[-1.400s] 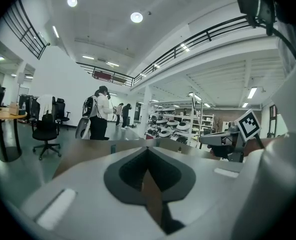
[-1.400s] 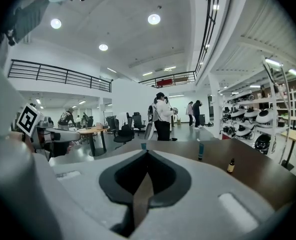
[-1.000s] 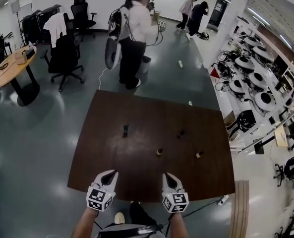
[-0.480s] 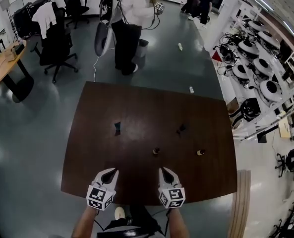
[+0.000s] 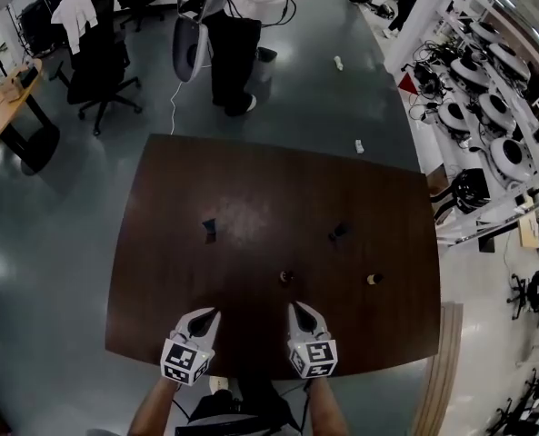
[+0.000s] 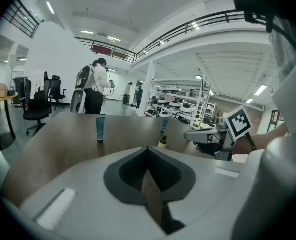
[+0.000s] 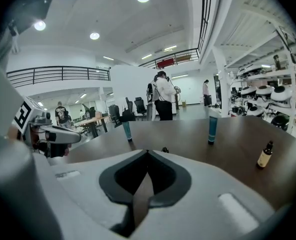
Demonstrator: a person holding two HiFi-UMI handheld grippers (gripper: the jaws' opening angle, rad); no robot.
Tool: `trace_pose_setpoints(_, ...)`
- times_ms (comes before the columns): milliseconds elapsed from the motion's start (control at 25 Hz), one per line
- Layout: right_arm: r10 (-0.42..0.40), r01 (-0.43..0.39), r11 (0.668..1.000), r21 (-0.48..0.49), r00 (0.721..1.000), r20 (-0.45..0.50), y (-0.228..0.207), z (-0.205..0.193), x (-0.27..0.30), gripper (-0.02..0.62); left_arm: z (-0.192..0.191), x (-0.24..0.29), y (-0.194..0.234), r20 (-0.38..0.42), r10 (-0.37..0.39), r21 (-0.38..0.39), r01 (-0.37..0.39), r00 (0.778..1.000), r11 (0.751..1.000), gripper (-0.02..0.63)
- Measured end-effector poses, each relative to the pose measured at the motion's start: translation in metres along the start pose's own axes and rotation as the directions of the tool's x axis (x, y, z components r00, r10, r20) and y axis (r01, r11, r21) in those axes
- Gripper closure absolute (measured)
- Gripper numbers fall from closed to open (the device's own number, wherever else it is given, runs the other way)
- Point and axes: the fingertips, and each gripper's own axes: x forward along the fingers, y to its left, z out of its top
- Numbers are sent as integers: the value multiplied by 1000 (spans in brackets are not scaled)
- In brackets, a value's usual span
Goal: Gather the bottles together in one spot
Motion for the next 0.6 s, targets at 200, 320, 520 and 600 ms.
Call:
trace_pose_setpoints(200,2,-2,1000,4,1000,-14,-5,-8,8,594,-4,7,-4,-19,-4,-19,3,1000,1000,604)
trace_pose_setpoints(320,-22,22,1000,-5,1000,-4,-10,-8,16,594,-1,9,-5,-18,-8,-21,8,1000,1000,605)
trace_pose_setpoints(520,-7,7,1000,13,1000,-27,-19,-18,33,491,-5,14,-11,-17,-16,-23,15,1000,1000,606)
trace_pose_setpoints(600,8,-7,999,32,999,-41,-22,-23,41,481,-7,13,-13,-23,-18,-26,18,1000,1000,605)
